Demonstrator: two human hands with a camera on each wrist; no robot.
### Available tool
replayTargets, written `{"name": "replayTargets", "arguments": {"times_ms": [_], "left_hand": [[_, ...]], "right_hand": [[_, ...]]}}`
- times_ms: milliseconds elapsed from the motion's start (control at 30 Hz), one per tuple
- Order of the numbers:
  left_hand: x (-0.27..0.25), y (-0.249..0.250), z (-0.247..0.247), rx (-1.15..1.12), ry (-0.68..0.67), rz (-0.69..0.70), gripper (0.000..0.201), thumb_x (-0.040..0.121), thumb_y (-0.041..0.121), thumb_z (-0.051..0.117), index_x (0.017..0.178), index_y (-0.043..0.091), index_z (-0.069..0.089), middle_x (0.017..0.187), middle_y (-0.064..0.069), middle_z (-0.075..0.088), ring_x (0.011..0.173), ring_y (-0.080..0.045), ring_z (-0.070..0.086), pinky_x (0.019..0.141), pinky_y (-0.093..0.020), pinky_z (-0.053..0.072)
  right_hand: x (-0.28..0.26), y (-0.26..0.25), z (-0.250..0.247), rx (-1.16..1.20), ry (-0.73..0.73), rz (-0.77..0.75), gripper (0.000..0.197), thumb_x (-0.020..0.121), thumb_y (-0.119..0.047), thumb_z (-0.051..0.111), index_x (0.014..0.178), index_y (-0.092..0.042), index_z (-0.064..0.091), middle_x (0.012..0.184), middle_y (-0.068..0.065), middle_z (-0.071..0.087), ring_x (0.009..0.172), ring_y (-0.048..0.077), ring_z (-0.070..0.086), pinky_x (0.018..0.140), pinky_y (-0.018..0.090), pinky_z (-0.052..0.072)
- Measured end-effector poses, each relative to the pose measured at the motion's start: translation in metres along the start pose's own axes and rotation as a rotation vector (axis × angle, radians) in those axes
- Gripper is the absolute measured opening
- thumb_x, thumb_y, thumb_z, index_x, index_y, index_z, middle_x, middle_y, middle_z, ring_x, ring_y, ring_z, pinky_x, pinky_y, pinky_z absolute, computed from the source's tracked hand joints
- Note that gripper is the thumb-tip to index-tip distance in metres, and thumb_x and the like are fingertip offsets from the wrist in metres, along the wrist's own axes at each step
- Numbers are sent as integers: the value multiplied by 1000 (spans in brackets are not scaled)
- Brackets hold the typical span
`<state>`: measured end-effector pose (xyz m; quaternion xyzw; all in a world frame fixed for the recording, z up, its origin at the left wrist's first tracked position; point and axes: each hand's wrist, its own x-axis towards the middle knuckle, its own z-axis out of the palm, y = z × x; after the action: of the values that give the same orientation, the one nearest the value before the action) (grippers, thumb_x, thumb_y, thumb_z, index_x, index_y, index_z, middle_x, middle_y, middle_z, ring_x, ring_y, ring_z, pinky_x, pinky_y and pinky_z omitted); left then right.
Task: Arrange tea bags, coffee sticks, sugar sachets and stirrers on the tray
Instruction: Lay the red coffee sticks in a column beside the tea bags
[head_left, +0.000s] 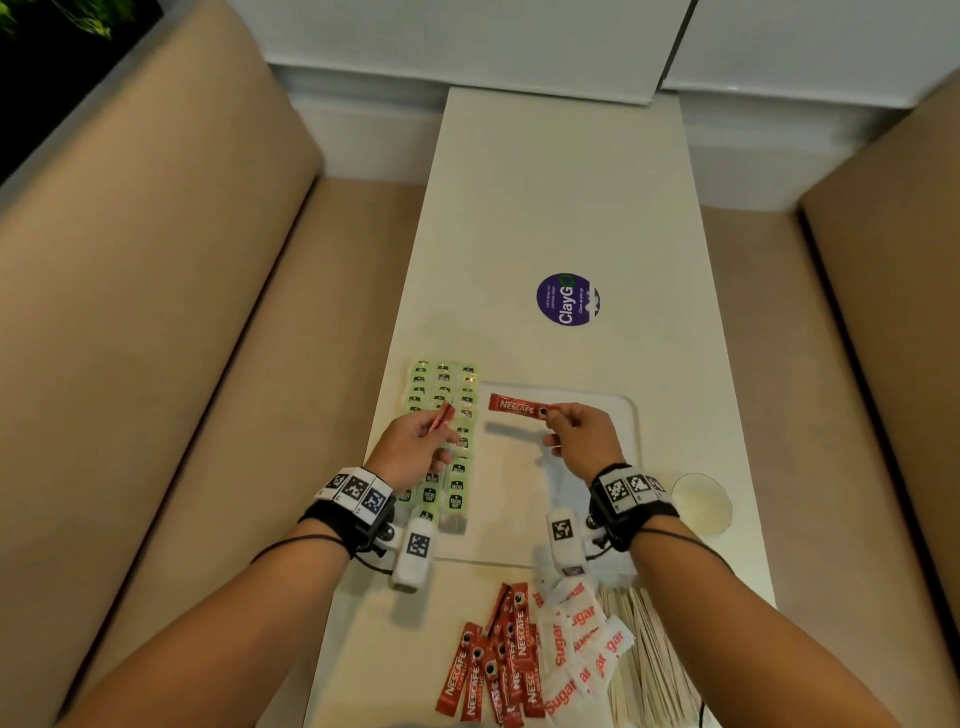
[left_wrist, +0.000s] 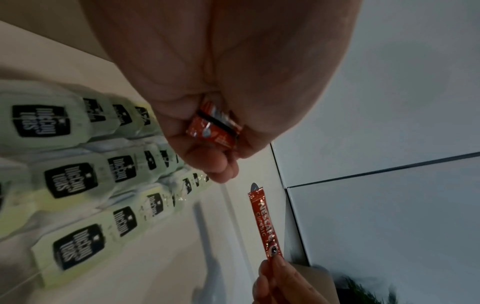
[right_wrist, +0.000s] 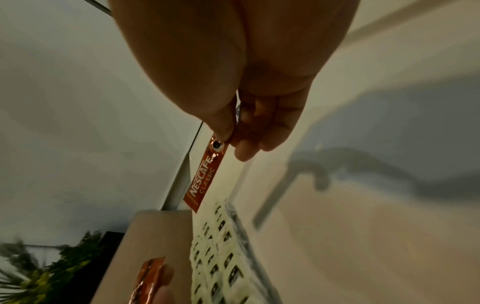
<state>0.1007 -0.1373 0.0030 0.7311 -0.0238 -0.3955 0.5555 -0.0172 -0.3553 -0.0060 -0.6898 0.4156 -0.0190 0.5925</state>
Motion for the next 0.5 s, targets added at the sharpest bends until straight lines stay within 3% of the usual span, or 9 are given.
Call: {"name": "replayTargets", "arguments": {"times_ms": [133, 233, 333, 500], "left_hand": [[11, 3, -3, -41, -39, -7, 30, 104, 1, 46, 128, 19, 52, 111, -11, 71, 72, -19, 69, 65, -27, 59], [16, 4, -2, -45, -22, -19, 25, 104, 5, 50, 125, 16, 54, 109, -13, 73, 71, -23, 70, 60, -27, 59], [24, 0, 0, -10, 28, -38, 18, 101, 8, 56, 119, 7, 60, 101, -15, 75, 62, -22, 68, 53, -26, 56], [29, -2, 0, 85, 100, 8, 13, 100, 17, 61, 107, 8, 67, 90, -10, 77, 49, -15, 58, 45, -22, 46]], "right_hand": [[28, -2, 4, -94, 41, 27, 18, 104, -15, 54, 103, -8, 71, 81, 6, 71, 66, 14, 68, 53, 20, 52], [44, 2, 11, -166, 47, 53, 19, 102, -15, 57, 100, -7, 74, 78, 7, 71, 66, 17, 68, 50, 17, 47], [55, 8, 16, -265, 44, 79, 27, 98, -19, 60, 77, -14, 76, 65, 2, 70, 65, 21, 69, 57, 22, 45], [64, 7, 25, -307, 71, 114, 29, 94, -24, 66, 68, -13, 74, 62, 1, 67, 54, 12, 57, 55, 22, 41]]}}
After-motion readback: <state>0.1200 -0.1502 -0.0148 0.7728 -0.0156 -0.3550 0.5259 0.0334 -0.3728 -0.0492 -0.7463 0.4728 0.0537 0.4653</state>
